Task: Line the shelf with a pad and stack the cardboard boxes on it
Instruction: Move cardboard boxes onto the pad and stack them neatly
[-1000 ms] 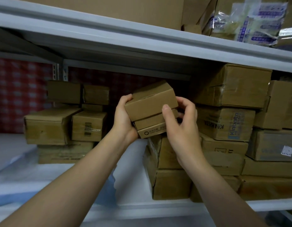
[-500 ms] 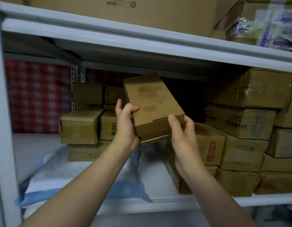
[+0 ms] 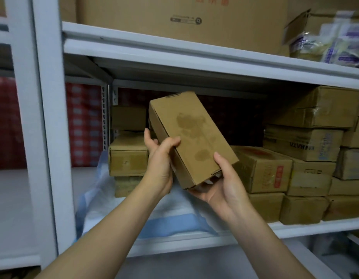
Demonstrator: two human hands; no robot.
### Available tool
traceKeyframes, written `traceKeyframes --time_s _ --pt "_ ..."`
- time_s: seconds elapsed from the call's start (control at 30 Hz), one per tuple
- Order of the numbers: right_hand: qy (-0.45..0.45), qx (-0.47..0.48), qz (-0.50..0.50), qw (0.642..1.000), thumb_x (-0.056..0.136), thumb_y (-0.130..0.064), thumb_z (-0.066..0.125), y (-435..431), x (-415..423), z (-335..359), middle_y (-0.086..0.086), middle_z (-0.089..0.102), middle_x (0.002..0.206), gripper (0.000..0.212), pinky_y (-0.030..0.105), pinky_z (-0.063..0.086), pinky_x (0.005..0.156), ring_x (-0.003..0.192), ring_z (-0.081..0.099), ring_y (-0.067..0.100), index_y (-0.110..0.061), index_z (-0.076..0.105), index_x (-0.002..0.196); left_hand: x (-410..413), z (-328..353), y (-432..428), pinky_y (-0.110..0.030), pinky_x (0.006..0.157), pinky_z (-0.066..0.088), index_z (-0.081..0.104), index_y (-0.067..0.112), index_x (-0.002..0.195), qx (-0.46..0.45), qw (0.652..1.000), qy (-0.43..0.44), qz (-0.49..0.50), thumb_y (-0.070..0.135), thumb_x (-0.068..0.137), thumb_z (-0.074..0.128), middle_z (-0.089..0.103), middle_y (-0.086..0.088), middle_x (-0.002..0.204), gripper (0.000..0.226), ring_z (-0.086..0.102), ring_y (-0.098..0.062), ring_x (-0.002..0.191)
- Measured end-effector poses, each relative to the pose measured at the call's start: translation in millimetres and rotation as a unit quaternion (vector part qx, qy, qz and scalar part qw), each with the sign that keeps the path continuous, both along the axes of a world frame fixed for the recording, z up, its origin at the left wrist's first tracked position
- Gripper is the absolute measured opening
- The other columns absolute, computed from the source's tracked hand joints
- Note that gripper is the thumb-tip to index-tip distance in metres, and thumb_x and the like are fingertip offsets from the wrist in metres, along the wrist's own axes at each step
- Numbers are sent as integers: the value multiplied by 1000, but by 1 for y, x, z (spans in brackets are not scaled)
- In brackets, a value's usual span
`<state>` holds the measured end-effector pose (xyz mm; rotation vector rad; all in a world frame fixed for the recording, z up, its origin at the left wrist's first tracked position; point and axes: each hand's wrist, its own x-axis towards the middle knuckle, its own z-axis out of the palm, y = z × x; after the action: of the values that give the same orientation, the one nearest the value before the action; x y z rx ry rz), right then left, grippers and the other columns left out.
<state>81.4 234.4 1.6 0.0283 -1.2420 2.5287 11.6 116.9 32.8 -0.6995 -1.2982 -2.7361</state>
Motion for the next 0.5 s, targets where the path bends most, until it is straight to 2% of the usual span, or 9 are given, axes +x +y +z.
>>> traceKeyframes --time_s 0.1,0.17,0.23,0.33,0.5 --pt "-5 2 -24 1000 91 -47 57 -1 4 -4 7 72 112 35 59 48 94 110 63 34 -29 63 121 -5 3 -18 -36 92 51 0 44 154 17 999 8 32 25 83 74 47 -1 143 104 58 -19 118" --pt "-16 3 -41 999 92 -50 54 -2 6 -6 6 75 106 34 58 48 95 108 65 32 -30 63 118 -11 3 -31 -42 101 48 7 51 151 12 999 23 44 33 76 78 48 -2 144 105 57 -20 121" --pt "-25 9 -57 998 93 -53 53 -2 5 -3 6 76 101 33 58 48 96 105 66 32 -29 65 113 -12 4 -37 -45 104 46 24 55 145 -33 997 37 66 43 67 80 44 -1 145 98 54 -21 123" --pt "-21 21 -62 998 93 -55 51 2 -3 9 6 76 103 37 57 50 94 105 66 32 -28 65 114 -18 8 -40 -42 101 49 45 46 131 -83 990 52 97 56 62 77 47 0 140 77 55 -20 121" --pt "3 43 -27 999 94 -41 56 11 -18 31 9 75 107 23 57 48 96 106 65 31 -28 64 111 -25 14 -48 -27 89 48 44 33 131 -92 979 85 161 54 82 68 51 2 134 59 55 -12 117"
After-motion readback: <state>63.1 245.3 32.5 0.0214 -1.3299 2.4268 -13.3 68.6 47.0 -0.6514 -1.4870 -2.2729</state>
